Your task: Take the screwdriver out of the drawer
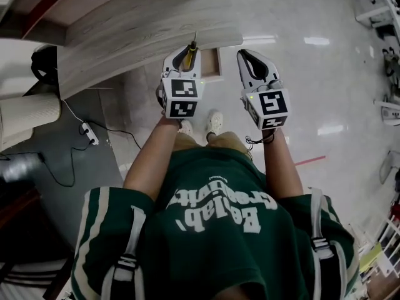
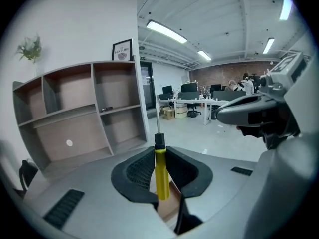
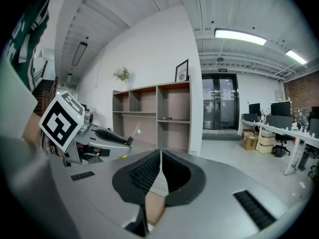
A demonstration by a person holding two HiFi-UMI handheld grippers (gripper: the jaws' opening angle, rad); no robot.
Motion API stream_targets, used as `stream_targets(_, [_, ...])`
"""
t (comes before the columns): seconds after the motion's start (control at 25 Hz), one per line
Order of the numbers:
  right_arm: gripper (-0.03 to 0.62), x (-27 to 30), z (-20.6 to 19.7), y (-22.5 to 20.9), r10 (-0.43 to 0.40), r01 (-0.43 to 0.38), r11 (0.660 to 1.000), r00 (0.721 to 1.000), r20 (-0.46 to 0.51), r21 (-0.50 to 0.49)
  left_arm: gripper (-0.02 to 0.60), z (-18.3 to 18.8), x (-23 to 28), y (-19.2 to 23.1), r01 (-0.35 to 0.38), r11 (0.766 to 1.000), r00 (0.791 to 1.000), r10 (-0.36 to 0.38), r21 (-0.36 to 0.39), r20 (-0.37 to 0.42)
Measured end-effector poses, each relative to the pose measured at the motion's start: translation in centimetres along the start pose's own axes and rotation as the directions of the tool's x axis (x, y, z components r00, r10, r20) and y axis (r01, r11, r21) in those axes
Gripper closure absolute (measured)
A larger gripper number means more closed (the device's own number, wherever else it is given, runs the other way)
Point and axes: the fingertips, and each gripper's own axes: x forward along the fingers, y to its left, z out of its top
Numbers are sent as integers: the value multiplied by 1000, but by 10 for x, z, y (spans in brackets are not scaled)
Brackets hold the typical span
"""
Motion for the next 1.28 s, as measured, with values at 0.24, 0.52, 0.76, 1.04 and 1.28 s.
stream_targets(0.24, [557,-4,50,26,4,-1,999,997,78,-39,497,42,-43,21,-6,1000,995,8,-18,102])
stream_targets(0.52, [557,-8,102,55,0,13,996,989,150,-85,497,66,-91,51,-22,999,986,29,-42,162])
stream_targets(0.76, [557,4,127,106,7,11,995,984,178,-103,497,71,-131,98,-47,997,974,58,-57,217])
stream_targets(1.04, [557,16,151,156,9,13,994,980,198,-110,497,64,-169,142,-63,996,970,78,-70,232])
stream_targets(1.28, [557,22,172,192,27,2,991,976,217,-131,497,65,-208,178,-98,992,955,115,-75,274])
